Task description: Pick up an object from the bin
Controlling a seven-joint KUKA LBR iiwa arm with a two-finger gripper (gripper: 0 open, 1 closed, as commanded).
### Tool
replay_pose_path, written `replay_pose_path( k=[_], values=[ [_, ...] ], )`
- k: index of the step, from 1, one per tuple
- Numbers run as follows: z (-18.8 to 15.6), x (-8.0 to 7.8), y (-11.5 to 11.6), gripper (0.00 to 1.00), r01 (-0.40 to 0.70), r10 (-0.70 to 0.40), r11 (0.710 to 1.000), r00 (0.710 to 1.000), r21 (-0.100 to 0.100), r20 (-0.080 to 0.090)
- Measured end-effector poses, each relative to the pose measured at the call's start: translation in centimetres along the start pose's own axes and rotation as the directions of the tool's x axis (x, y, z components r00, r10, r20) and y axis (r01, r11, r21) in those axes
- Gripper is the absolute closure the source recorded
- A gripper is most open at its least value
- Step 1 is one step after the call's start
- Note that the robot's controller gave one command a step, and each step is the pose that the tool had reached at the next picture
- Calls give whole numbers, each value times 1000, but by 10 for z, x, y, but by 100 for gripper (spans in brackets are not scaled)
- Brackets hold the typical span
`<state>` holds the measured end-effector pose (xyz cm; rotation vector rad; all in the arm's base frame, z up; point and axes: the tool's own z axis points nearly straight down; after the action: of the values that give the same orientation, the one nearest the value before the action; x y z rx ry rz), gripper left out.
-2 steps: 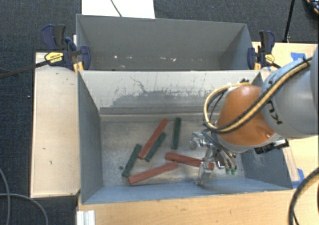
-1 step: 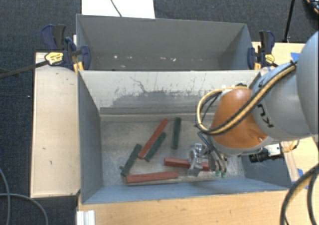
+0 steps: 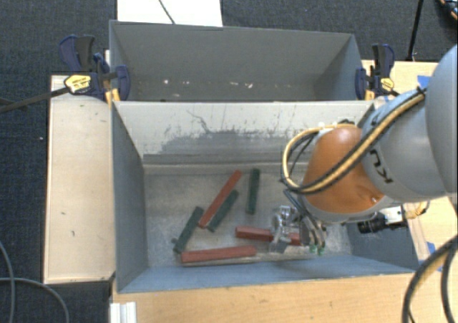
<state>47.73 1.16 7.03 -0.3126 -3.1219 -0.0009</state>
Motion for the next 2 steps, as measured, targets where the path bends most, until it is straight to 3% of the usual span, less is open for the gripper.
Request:
replay_pose_path(
  k=[2],
  values=[
    [-15,2,-1,100,1,-1,1000,1000,1,-2]
  ],
)
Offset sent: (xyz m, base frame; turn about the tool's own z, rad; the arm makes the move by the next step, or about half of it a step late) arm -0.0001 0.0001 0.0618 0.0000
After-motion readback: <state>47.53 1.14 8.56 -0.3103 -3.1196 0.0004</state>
